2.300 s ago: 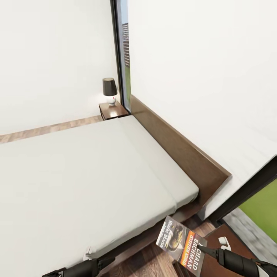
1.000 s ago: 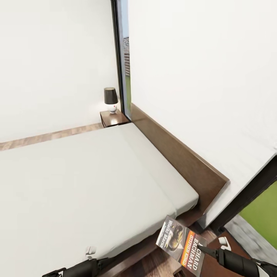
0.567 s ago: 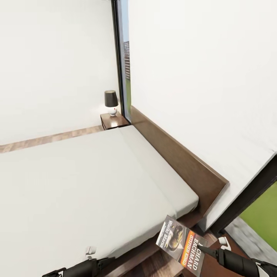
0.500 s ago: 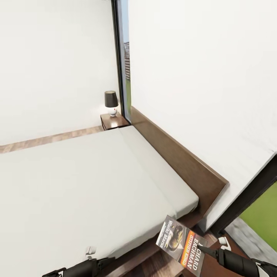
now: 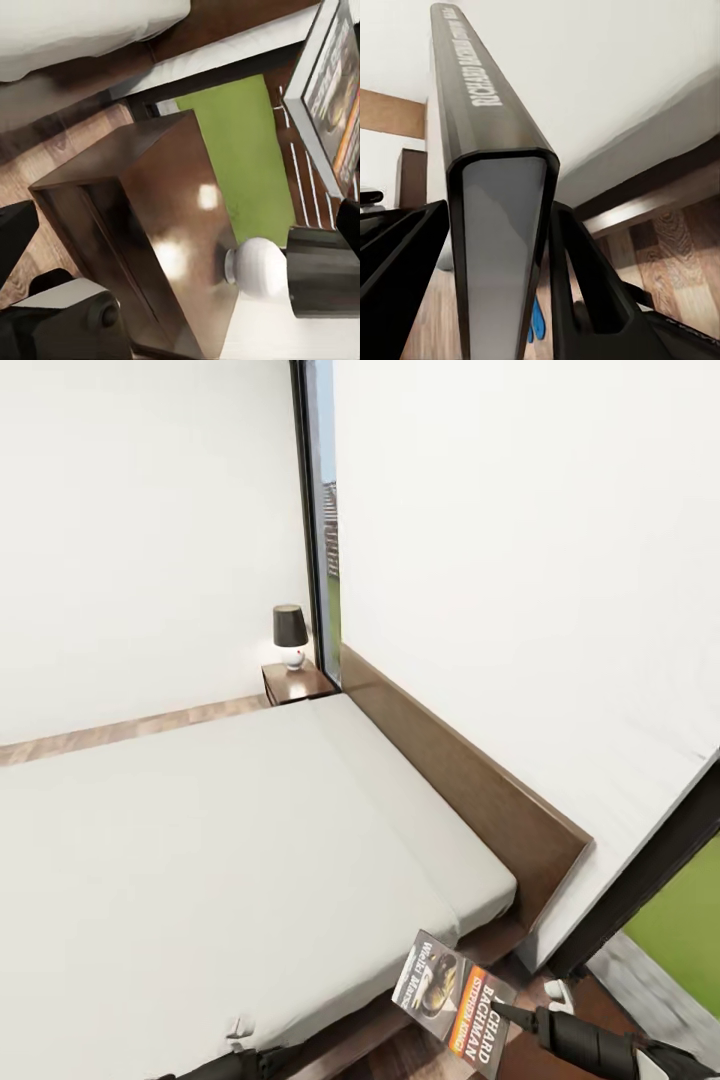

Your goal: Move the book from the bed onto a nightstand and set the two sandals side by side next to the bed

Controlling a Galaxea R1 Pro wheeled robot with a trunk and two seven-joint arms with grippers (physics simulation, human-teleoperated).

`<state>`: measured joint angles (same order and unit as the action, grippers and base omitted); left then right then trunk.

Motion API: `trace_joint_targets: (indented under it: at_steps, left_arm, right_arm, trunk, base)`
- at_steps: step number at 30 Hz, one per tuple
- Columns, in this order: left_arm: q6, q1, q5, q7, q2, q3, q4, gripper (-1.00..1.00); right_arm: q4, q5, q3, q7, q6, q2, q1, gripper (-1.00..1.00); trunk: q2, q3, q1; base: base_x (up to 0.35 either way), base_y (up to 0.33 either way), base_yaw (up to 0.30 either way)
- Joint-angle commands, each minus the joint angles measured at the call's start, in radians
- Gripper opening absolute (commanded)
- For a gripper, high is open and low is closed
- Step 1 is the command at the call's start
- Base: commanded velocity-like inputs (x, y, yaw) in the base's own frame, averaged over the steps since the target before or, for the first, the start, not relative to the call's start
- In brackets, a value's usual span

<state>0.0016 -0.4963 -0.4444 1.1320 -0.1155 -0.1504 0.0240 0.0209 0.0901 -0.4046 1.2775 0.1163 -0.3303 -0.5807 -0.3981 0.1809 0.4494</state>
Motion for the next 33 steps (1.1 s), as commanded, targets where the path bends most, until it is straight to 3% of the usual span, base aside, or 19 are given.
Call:
trace_joint_targets:
  at_steps: [1,6,9,15,33]
  left_arm:
    - [-0.018,0.009,-0.008,-0.026,0.000,-0.008,-0.002,1.00]
    - [-0.055,0.028,-0.005,-0.199,0.010,-0.009,-0.004,1.00]
    - [-0.061,0.032,0.014,-0.243,0.013,-0.009,-0.004,1.00]
    - [-0.064,0.033,0.037,-0.253,0.018,-0.009,-0.004,1.00]
    - [-0.063,0.034,0.037,-0.262,0.032,-0.009,-0.005,1.00]
  right_arm:
    - [-0.007,0.009,-0.014,-0.018,0.004,0.010,-0.001,-1.00]
    - [-0.036,0.010,-0.014,-0.109,-0.006,0.024,-0.001,-1.00]
    - [-0.039,0.010,-0.014,-0.134,-0.007,0.024,-0.001,-1.00]
    - [-0.041,0.004,-0.015,-0.142,-0.002,0.015,-0.001,-1.00]
    - [-0.042,0.006,-0.014,-0.135,-0.007,0.017,-0.001,-1.00]
  trunk:
    - [-0.002,0.000,0.001]
    - [-0.002,-0.008,0.001]
    - [-0.002,-0.013,0.001]
    - [-0.002,-0.022,0.001]
    - [-0.002,-0.029,0.001]
  base:
    - [0.000,0.000,0.000]
    - [0.000,0.000,0.000]
    - [0.000,0.000,0.000]
    - [0.000,0.000,0.000]
    - [0.000,0.000,0.000]
